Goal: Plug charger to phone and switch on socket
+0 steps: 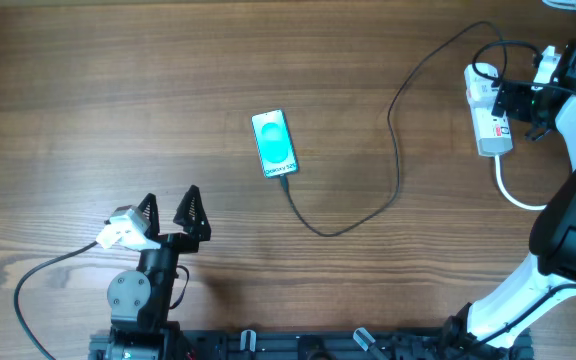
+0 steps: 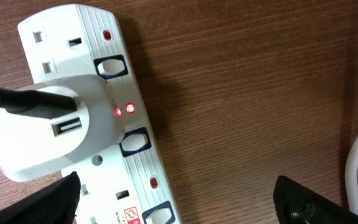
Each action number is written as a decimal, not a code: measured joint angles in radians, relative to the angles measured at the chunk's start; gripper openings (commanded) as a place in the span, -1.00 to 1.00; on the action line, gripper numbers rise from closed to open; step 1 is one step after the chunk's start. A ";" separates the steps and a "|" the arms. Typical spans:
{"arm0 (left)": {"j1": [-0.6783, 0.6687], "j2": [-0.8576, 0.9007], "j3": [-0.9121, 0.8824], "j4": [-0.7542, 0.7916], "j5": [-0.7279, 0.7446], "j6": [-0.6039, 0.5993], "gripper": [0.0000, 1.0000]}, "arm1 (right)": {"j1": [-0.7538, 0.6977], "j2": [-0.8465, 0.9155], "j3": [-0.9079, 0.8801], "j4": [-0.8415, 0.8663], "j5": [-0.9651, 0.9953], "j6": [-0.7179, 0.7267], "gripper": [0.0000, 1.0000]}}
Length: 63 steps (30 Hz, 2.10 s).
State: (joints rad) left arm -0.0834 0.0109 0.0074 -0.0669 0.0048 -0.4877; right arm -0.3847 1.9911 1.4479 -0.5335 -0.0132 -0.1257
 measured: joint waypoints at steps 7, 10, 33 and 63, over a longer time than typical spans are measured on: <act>0.000 0.000 0.000 -0.001 0.011 0.156 1.00 | 0.000 0.000 0.000 0.000 0.000 0.000 0.99; 0.000 0.000 0.000 -0.001 0.012 0.169 1.00 | 0.000 0.000 0.000 0.000 0.000 0.000 0.99; 0.000 0.000 0.000 -0.001 0.012 0.172 1.00 | 0.167 -0.435 -0.007 0.007 0.014 0.000 1.00; 0.000 0.000 0.001 -0.001 0.019 0.173 1.00 | 0.463 -1.684 -0.879 0.219 0.068 -0.130 1.00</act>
State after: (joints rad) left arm -0.0834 0.0113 0.0086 -0.0681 0.0242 -0.3149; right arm 0.0780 0.3069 0.5690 -0.3145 0.0551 -0.2562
